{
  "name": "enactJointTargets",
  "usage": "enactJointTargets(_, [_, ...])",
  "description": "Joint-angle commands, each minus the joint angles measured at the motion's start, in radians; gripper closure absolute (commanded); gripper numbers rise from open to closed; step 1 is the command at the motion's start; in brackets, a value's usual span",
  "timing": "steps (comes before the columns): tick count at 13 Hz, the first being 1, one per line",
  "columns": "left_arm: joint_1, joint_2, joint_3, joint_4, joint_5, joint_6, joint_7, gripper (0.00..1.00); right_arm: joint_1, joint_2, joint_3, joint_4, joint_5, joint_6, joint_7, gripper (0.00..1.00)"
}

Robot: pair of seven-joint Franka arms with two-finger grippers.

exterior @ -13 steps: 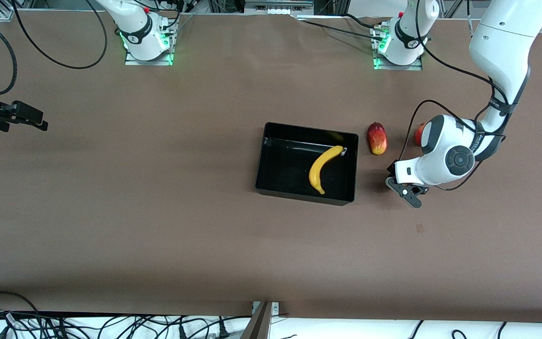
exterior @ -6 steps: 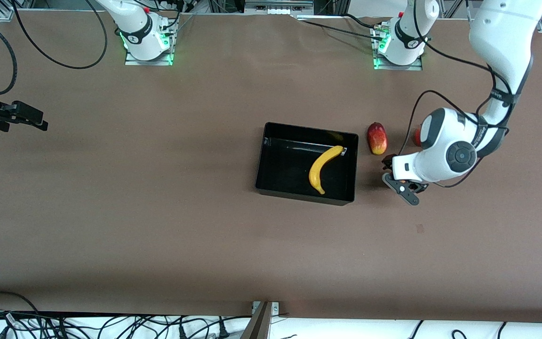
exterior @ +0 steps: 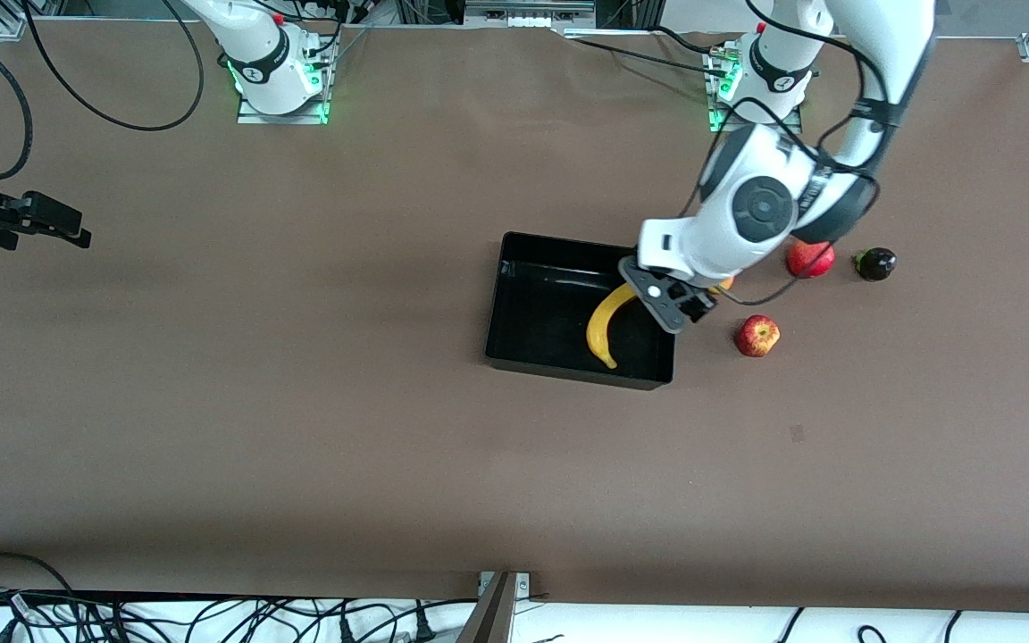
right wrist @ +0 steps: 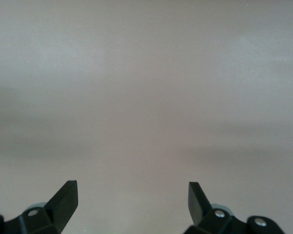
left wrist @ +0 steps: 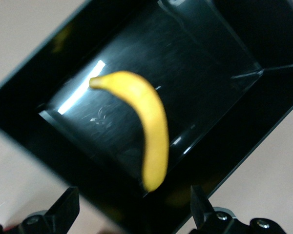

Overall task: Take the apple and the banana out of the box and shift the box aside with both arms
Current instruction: 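Reach the left gripper back into the tray and grasp the banana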

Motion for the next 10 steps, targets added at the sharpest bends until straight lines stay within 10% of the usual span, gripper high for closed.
enactJointTargets(1, [-0.046,0.072,0.014,-0.006,-0.024,0.039,-0.009,0.00,-0.017,0.003,0.011,0.012,0.018,-0.015,0.008,0.00])
enactJointTargets(10, [-0.069,0.232,0.017,-0.005,-0.015,0.223,0.005,0.00,-0.017,0.003,0.011,0.013,0.028,-0.015,0.008,0.00])
